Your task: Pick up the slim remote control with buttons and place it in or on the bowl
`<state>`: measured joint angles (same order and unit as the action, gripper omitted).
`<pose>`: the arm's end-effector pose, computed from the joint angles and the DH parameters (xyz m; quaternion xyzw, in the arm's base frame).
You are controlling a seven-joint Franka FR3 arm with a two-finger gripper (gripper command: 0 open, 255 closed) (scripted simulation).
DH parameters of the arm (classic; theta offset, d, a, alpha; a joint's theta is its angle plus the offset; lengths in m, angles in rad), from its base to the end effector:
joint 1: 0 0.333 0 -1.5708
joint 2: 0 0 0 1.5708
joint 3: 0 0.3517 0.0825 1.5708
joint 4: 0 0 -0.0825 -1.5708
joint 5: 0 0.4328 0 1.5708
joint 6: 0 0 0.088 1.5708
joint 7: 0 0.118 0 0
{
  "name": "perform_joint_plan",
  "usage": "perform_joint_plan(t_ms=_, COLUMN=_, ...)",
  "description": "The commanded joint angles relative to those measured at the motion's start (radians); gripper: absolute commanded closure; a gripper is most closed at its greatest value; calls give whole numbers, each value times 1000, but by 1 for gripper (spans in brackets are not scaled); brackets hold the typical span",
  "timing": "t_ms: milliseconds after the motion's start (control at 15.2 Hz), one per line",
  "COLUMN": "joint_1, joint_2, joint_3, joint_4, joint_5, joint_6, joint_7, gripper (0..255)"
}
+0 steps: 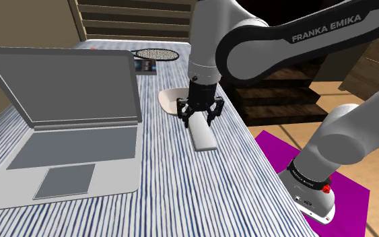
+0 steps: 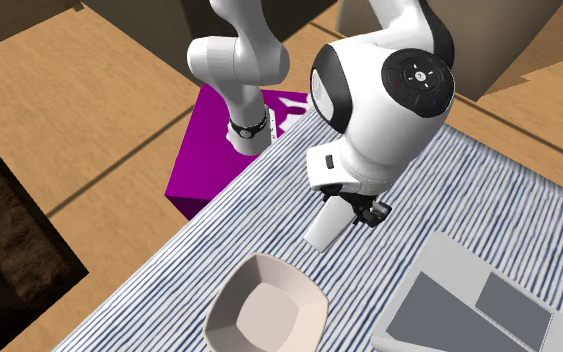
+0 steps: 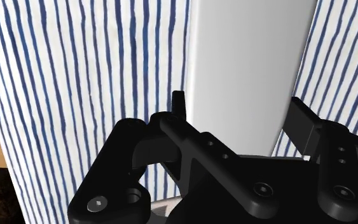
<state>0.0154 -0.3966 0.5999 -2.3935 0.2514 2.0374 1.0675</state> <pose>0.3717 0.2904 0.4371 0.9543 -0.2987 -0.0048 0.0026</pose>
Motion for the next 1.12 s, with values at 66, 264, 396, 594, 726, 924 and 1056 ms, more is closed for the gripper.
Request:
perform_joint_plan(t_ms=66, joint_1=1, joint_2=-13, joint_3=-9, joint_4=25, joint_5=0, joint_6=-37, joint_7=-1, gripper=255)
perform_joint_plan(t_ms=264, joint_1=-44, joint_2=51, joint_3=-36, joint_4=68, joint_5=-46, joint_6=-27, joint_7=-44, gripper=255)
perform_joint_plan(t_ms=396, joint_1=-73, joint_2=97, joint_3=-52, joint_4=103, joint_5=-77, joint_6=-22, joint_7=-68, gripper=255)
perform_joint_plan(t_ms=594, joint_1=-113, joint_2=171, joint_3=-75, joint_4=164, joint_5=-124, joint_6=-18, joint_7=-101, gripper=255)
perform_joint_plan(t_ms=726, joint_1=-136, joint_2=222, joint_3=-89, joint_4=210, joint_5=-155, joint_6=-19, joint_7=-120, gripper=255)
perform_joint_plan(t_ms=924, joint_1=-166, joint_2=304, joint_3=-110, joint_4=288, joint_5=-201, joint_6=-25, joint_7=-146, gripper=255)
perform_joint_plan(t_ms=1056, joint_1=-183, joint_2=360, joint_3=-124, joint_4=346, joint_5=-232, joint_6=-33, joint_7=-161, gripper=255)
